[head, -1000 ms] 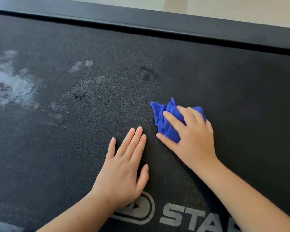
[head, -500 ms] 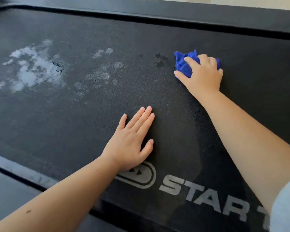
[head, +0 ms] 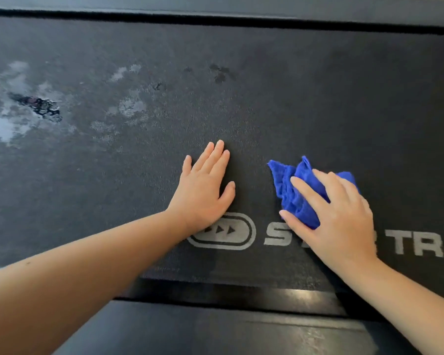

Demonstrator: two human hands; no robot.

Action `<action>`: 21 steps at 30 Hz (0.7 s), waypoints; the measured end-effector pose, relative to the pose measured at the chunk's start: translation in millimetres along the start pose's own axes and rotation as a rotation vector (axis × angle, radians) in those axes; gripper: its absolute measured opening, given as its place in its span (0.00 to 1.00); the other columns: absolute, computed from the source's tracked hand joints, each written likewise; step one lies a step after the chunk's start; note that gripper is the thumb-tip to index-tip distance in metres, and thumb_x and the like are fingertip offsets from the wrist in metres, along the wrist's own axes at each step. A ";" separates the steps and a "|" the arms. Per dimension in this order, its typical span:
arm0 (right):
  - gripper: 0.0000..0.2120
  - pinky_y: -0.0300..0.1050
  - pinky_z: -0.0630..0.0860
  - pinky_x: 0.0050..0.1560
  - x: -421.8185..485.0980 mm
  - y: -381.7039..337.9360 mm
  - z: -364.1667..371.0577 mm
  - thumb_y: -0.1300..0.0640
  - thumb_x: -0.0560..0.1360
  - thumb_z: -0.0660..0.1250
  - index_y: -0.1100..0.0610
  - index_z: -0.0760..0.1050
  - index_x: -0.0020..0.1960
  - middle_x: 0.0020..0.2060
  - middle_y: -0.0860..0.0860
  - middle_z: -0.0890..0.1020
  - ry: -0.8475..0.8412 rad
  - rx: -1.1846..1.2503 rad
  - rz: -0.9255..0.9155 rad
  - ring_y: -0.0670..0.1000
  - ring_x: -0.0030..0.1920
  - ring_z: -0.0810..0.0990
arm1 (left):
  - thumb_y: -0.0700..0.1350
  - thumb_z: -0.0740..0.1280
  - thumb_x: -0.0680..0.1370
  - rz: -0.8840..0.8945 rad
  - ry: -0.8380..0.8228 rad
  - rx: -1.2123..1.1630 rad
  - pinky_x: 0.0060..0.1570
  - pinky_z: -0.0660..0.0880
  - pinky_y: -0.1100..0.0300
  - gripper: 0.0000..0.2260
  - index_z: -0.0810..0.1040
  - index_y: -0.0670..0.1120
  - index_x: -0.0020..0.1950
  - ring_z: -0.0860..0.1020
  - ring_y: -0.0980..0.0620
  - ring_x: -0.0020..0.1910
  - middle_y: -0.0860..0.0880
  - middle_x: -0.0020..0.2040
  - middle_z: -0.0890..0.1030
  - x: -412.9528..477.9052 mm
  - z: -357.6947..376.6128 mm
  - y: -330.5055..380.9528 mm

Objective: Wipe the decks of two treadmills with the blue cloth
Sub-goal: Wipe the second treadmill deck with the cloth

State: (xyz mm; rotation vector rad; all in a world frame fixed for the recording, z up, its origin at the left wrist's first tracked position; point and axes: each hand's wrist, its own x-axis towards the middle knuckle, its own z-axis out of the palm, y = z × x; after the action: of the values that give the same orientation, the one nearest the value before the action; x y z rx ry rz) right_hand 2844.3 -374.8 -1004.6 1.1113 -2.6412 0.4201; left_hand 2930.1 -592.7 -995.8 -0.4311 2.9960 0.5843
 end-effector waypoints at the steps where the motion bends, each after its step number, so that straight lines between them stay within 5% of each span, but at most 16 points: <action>1: 0.26 0.61 0.73 0.50 -5.0 -4.1 -0.7 0.39 0.71 0.60 0.54 0.78 0.60 0.57 0.58 0.78 -0.003 0.000 0.014 0.63 0.59 0.74 | 0.50 0.53 0.81 0.043 -0.037 0.005 0.70 0.38 0.52 0.27 0.47 0.45 0.76 0.39 0.54 0.74 0.50 0.77 0.43 -1.5 -5.0 -7.7; 5: 0.27 0.64 0.73 0.50 -5.6 -20.5 -2.6 0.39 0.72 0.59 0.55 0.77 0.61 0.59 0.60 0.76 -0.008 -0.013 0.083 0.64 0.60 0.72 | 0.59 0.42 0.77 0.250 -0.086 0.220 0.70 0.38 0.53 0.32 0.45 0.41 0.76 0.37 0.52 0.73 0.45 0.76 0.42 -16.0 -30.2 -65.2; 12: 0.25 0.62 0.72 0.51 24.3 -107.5 27.4 0.39 0.71 0.60 0.51 0.75 0.62 0.60 0.58 0.77 0.005 -0.024 0.016 0.62 0.61 0.72 | 0.60 0.40 0.73 0.194 -0.052 0.137 0.70 0.39 0.49 0.33 0.49 0.46 0.76 0.39 0.59 0.72 0.53 0.76 0.44 -17.9 -44.3 -111.0; 21: 0.26 0.64 0.73 0.52 26.2 -110.1 27.9 0.39 0.71 0.60 0.53 0.77 0.61 0.61 0.58 0.77 -0.026 -0.047 0.028 0.62 0.62 0.72 | 0.59 0.39 0.74 0.184 -0.047 0.142 0.70 0.40 0.48 0.33 0.47 0.46 0.76 0.41 0.54 0.74 0.51 0.77 0.44 -17.4 -39.8 -111.3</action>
State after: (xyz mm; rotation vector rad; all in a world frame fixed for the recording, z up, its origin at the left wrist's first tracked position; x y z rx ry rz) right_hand 2903.1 -475.5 -1003.4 1.0742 -2.6774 0.3487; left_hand 2978.0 -702.1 -997.1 -0.1322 3.0260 0.3827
